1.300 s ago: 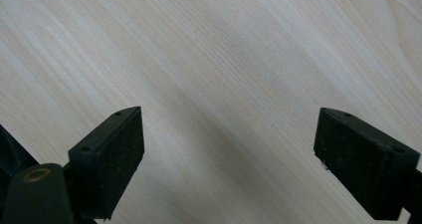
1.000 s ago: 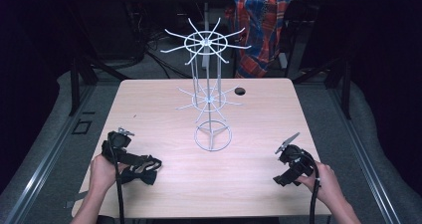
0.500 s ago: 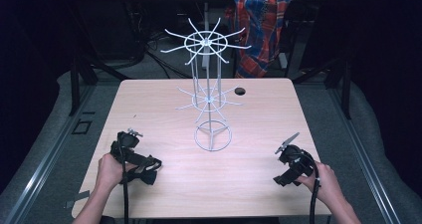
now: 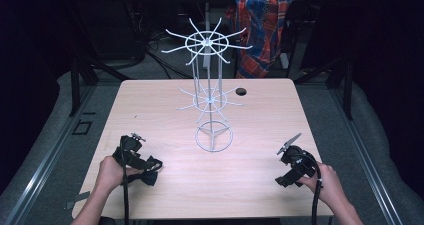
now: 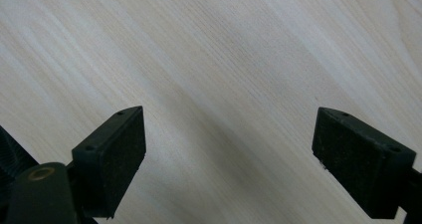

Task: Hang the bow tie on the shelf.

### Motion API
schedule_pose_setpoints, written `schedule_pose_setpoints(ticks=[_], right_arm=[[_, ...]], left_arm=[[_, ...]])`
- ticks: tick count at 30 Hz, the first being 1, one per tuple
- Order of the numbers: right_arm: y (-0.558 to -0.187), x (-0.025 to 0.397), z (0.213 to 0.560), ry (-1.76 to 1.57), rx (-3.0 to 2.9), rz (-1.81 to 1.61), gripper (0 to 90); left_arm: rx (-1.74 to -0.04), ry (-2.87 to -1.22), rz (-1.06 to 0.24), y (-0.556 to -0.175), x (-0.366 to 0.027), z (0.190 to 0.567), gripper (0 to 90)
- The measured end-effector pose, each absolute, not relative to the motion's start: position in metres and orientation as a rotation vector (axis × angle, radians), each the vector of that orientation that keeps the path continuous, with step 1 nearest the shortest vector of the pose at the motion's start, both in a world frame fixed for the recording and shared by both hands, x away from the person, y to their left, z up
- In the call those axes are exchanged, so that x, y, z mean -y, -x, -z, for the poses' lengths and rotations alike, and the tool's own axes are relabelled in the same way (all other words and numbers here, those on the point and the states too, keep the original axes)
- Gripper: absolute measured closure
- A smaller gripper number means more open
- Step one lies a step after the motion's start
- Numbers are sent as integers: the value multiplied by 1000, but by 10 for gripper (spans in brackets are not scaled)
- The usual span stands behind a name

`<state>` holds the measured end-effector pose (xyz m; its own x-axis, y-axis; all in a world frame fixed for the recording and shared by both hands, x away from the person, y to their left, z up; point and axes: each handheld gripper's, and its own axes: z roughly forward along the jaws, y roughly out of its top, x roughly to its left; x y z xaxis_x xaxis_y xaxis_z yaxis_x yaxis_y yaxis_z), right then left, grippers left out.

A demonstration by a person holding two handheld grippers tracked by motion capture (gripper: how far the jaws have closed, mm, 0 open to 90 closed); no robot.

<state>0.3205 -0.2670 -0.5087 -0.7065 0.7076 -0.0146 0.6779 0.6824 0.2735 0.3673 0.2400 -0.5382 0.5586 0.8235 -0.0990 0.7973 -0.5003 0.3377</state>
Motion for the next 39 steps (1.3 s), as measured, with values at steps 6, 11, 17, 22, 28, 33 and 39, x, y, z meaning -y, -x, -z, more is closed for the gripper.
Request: schedule_pose_setpoints(ticks=[6,11,17,22,28,33,39], right_arm=[[-320,267,508,-1144,-2770,-376,134],[-320,267,508,-1145,-2769,-371,134],[-320,267,509,-1147,-2769,-372,134],[-320,267,509,-1145,-2770,-368,135],[-320,267,508,-1144,-2769,-368,134],[-320,267,508,-1140,-2773,-360,135],[-321,268,507,-1137,-2767,-357,134]], left_arm=[[-1324,-2486,-83,-367,-238,542,508],[-1326,-2495,-77,-367,-240,543,595],[-1346,-2496,-51,-366,-239,545,672],[-1339,-2537,-69,-366,-238,547,786],[-1319,-2537,-83,-365,-236,546,858],[-1296,-2519,-111,-365,-237,542,861],[-1277,-2442,-162,-363,-242,532,865]])
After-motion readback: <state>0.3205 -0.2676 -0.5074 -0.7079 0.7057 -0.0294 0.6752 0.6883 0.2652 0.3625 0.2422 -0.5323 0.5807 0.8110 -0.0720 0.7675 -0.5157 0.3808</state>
